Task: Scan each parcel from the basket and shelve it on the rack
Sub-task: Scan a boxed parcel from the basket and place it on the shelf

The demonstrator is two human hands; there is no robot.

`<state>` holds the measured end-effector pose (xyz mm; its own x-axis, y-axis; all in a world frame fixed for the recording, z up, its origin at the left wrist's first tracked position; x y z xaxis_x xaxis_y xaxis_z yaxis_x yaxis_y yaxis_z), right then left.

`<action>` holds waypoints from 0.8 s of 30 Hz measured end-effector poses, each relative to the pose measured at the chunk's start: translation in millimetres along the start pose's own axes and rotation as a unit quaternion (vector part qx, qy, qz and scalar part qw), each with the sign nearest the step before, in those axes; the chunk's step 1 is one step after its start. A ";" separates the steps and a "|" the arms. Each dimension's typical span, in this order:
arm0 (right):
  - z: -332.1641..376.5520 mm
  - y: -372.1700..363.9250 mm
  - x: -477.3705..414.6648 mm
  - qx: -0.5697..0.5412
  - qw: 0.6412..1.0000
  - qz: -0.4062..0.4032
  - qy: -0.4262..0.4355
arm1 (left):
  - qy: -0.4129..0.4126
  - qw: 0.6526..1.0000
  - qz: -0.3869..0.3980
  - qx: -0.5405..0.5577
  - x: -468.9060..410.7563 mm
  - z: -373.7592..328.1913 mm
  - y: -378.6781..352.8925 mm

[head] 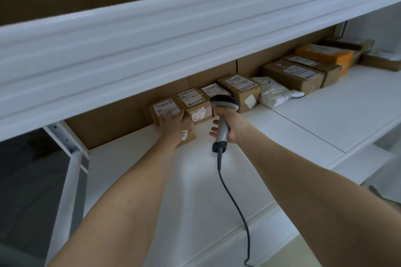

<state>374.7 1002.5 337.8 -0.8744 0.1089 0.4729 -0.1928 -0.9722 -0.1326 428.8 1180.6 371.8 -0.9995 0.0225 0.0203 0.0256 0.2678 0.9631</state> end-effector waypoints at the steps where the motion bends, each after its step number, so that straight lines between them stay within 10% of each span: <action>1: -0.7 1.1 0.7 -0.008 1.000 0.002 0.000 | 0.010 1.000 0.018 0.005 -2.3 0.5 -2.4; 12: 8.4 59.4 55.3 -0.093 0.995 0.029 0.008 | -0.052 0.993 -0.034 0.099 19.2 -101.8 0.9; 24: -57.5 320.0 215.2 -0.194 0.971 -0.135 0.021 | -0.223 0.967 0.044 0.114 185.2 -369.3 -67.8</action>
<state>99.3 726.8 347.0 -0.7840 0.3655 0.5018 -0.5645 -0.7561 -0.3311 236.0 810.8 409.3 -0.8880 0.4548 -0.0683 0.1633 0.4507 0.8776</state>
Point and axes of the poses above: each hand's wrist, its own x-axis away from the middle knuckle, its own y-axis out of the back of the hand, z = x × y, the point moved 9 cm from there along -x, towards the middle knuckle, and after that the axes turned 13 degrees about x, right-handed, at the moved point
